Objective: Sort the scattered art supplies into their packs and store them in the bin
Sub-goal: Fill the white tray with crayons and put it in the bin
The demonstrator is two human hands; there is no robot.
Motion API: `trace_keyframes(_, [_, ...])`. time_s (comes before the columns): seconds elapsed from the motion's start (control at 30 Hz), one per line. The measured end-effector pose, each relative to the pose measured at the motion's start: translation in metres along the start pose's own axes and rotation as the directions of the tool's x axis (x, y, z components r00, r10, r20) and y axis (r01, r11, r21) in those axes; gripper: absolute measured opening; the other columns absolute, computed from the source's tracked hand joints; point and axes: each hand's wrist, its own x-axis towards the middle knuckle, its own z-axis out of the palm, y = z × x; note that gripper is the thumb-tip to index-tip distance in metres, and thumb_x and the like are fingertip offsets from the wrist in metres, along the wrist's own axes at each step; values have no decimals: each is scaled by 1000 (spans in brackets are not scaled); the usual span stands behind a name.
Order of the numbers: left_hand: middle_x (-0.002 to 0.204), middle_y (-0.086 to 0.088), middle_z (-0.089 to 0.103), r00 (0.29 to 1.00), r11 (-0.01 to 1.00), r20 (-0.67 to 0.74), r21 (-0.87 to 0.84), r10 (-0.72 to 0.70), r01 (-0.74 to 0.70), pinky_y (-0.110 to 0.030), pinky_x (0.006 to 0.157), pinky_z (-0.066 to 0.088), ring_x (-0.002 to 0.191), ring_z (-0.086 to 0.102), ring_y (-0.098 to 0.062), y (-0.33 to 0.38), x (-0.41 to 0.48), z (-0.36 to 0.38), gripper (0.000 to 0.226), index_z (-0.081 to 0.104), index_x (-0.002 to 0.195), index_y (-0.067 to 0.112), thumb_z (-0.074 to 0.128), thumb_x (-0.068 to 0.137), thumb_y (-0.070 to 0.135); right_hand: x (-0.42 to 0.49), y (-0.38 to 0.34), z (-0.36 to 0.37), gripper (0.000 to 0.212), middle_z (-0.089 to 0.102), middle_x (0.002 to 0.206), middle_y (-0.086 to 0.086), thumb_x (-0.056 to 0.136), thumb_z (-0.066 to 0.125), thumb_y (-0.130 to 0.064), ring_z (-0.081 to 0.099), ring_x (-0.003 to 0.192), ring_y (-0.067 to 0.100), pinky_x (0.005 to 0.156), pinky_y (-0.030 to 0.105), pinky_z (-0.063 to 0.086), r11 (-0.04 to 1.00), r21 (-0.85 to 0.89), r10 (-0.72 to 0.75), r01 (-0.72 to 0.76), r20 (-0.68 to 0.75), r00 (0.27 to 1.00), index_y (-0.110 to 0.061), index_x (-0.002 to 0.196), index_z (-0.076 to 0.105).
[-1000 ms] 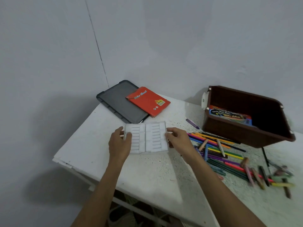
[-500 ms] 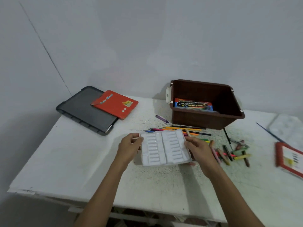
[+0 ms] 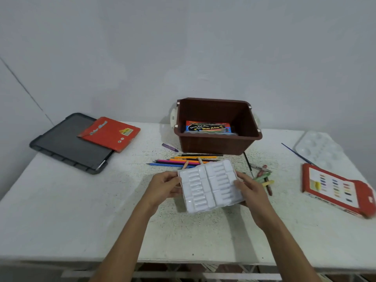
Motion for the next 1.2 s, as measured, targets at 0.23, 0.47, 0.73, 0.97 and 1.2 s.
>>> trace_keyframes(0.23, [79, -3, 75, 992, 992, 30, -40, -119, 121, -35, 73, 59, 76, 74, -18, 13, -2, 42, 34, 67, 110, 24, 50, 98, 51, -5, -22, -39, 29, 71, 111, -15, 97, 57, -19, 68, 101, 7, 78, 31, 57, 993, 69, -96, 92, 59, 994, -32, 121, 67])
trace_keyframes(0.47, [85, -4, 77, 986, 976, -10, -141, -166, 163, -41, 78, 59, 85, 74, -23, 20, 0, 73, 49, 67, 100, 30, 36, 94, 68, -3, -31, -60, 26, 70, 115, 9, 98, 51, -19, 64, 110, 26, 90, 44, 51, 962, 228, -167, 152, 51, 985, -14, 113, 72])
trace_keyframes(0.73, [103, -15, 74, 998, 982, 15, -179, -62, 64, -54, 90, 55, 94, 72, -31, 26, -4, 100, 12, 59, 94, 37, 50, 101, 41, -2, -28, -64, 33, 72, 107, 0, 86, 60, -43, 66, 105, 18, 91, 35, 52, 977, 149, -169, 151, 116, 979, -23, 110, 73])
trace_keyframes(0.97, [113, -15, 70, 999, 952, -13, -305, -40, 34, -48, 96, 52, 102, 70, -28, 21, 4, 104, 12, 62, 102, 25, 50, 101, 24, -2, -11, -77, 49, 64, 124, 7, 79, 69, -50, 59, 119, 22, 102, 37, 49, 967, 256, -68, 0, 254, 965, -21, 118, 71])
trace_keyframes(1.2, [105, -15, 74, 999, 977, -17, -214, -28, 24, -51, 85, 57, 101, 70, -34, 2, -1, 106, 24, 68, 116, 12, 53, 99, 19, -17, 7, -82, 13, 73, 105, -2, 91, 66, -16, 68, 92, 16, 73, 26, 53, 983, 184, -21, -2, 127, 992, -12, 96, 77])
